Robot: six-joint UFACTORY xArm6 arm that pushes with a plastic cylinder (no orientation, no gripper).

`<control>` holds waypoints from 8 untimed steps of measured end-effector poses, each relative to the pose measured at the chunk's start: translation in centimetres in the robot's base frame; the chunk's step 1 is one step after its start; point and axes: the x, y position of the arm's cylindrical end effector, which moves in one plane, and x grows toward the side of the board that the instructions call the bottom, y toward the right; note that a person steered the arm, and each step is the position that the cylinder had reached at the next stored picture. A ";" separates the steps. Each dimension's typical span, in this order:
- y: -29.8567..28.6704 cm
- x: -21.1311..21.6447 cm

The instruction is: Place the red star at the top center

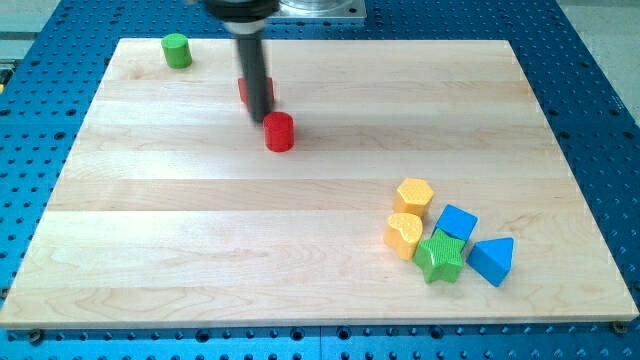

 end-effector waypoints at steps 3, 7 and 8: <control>-12.0 0.8; 5.6 0.3; 5.7 -5.6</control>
